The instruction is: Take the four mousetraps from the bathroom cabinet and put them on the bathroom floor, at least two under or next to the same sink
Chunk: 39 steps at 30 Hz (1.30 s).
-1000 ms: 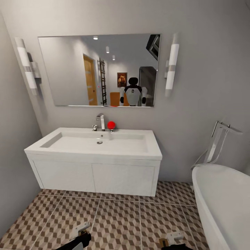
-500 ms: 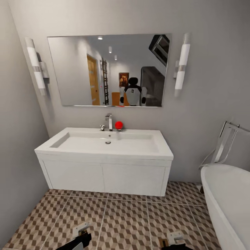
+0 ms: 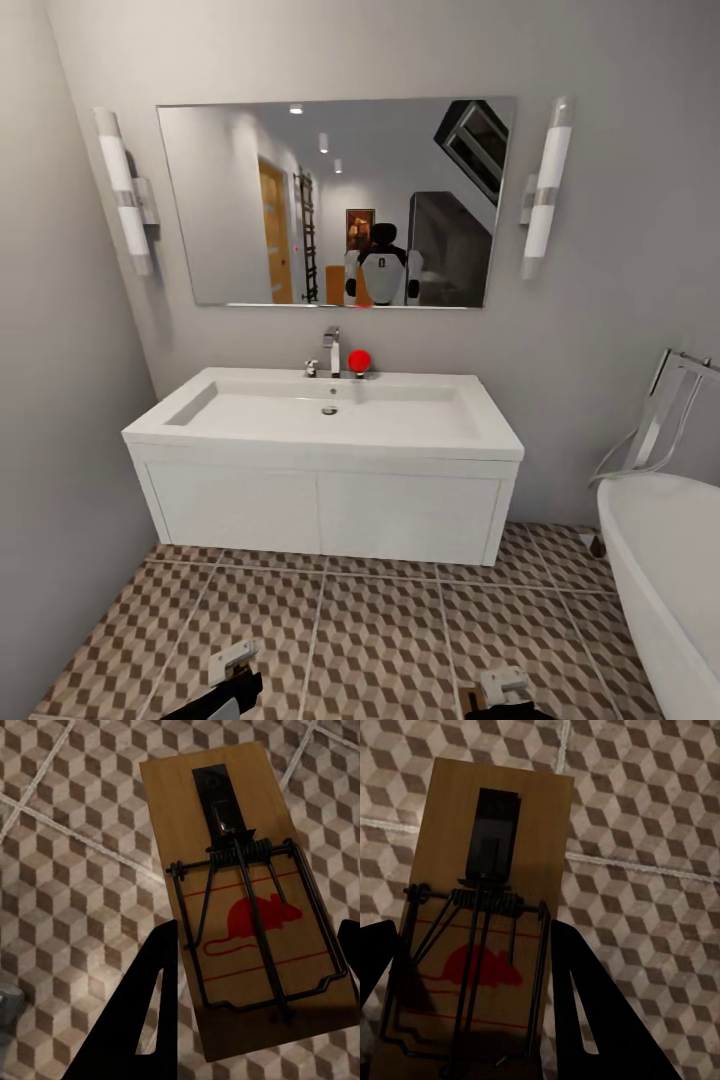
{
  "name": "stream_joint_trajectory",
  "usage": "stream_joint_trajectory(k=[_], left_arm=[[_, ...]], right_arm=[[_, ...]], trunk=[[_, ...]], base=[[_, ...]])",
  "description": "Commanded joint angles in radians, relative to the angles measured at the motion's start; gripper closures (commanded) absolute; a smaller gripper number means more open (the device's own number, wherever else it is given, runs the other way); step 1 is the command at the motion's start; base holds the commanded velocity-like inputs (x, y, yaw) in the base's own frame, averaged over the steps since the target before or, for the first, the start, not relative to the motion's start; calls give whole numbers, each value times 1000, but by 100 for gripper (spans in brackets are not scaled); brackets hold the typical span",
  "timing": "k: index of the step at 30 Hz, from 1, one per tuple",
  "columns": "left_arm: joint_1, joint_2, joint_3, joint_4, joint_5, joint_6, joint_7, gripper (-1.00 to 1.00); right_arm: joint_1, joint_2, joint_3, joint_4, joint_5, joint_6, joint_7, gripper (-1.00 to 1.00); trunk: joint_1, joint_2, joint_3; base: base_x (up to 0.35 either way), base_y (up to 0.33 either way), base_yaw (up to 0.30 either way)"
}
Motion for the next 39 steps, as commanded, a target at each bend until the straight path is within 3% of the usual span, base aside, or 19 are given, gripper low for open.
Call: stream_joint_trajectory(k=[1,14,39], left_arm=[[0,0,-8,0,6,-1,6,100],[0,6,-10,2,5,-3,4,100],[0,6,-10,1,5,-3,5,100]], right_arm=[[-1,0,2,2,6,2,-3,100],[-1,0,2,2,6,2,-3,100],[-1,-1,-1,2,2,4,-3,100]], trunk=[[0,-1,-1],[0,-1,-1],[0,-1,-1]], base=[[0,17,0],[171,3,0],[9,0,-49]])
